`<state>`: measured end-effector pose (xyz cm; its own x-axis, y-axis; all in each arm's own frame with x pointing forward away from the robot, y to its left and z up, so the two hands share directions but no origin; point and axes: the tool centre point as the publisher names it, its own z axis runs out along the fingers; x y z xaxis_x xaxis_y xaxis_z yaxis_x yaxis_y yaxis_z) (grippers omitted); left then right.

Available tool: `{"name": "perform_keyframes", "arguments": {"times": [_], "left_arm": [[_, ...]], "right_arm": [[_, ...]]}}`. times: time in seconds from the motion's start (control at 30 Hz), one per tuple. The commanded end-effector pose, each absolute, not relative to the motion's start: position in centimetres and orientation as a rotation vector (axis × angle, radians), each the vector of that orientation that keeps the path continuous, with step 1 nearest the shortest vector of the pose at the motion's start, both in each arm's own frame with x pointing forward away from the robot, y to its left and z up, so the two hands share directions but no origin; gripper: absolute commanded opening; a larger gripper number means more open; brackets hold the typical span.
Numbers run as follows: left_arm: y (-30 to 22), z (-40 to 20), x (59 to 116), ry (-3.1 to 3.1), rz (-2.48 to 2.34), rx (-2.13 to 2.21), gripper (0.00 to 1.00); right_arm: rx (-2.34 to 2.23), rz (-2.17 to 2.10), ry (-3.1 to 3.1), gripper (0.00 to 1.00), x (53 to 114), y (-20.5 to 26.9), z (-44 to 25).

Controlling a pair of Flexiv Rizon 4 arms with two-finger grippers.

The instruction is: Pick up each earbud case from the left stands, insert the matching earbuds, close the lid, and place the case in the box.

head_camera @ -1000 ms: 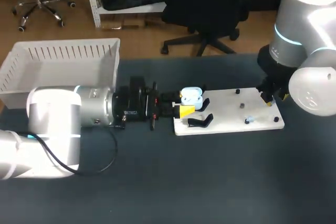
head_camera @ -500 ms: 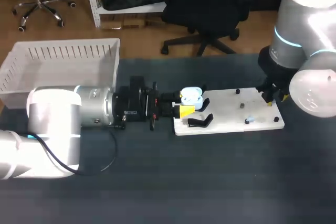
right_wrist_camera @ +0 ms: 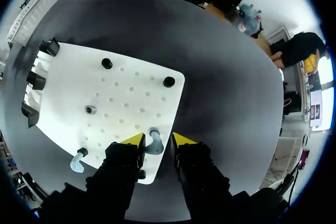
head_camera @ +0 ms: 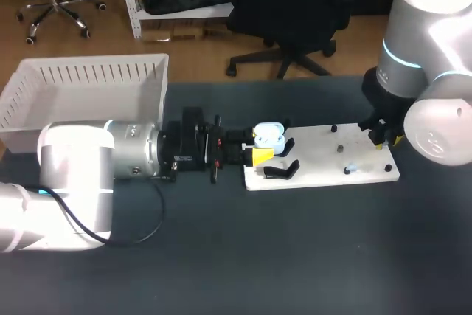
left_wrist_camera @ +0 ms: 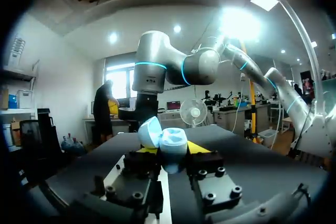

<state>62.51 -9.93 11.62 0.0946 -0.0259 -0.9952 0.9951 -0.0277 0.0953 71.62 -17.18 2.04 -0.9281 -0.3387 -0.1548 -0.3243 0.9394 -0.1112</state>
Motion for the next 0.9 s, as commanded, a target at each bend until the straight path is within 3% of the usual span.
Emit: {"name": "perform_keyframes", "arguments": {"times": [0.03, 0.1, 0.13, 0.17, 0.6, 0.9], "left_arm": [[-10.0, 11.5, 62.3, 1.106, -1.164, 1.25, 0.0], [-10.0, 11.5, 62.3, 1.106, -1.164, 1.25, 0.0], [-10.0, 11.5, 62.3, 1.106, -1.164, 1.25, 0.0], [-10.0, 11.5, 62.3, 1.106, -1.164, 1.25, 0.0], [-10.0, 11.5, 62.3, 1.106, -1.164, 1.25, 0.0], [-10.0, 11.5, 62.3, 1.106, -1.164, 1.25, 0.0]], "right_arm": [[-0.498, -0.129, 2.926, 0.24, 71.7, -17.1, 1.9], [-0.498, -0.13, 2.927, 0.15, 71.7, -17.1, 1.9], [-0.5, -0.132, 2.927, 0.02, 71.7, -17.1, 1.9], [-0.501, -0.132, 2.927, 0.0, 71.7, -17.0, 2.0], [-0.483, -0.171, 2.914, 0.0, 70.5, -16.5, 4.3], [-0.439, -0.247, 2.854, 0.0, 67.0, -13.7, 10.1]]}}
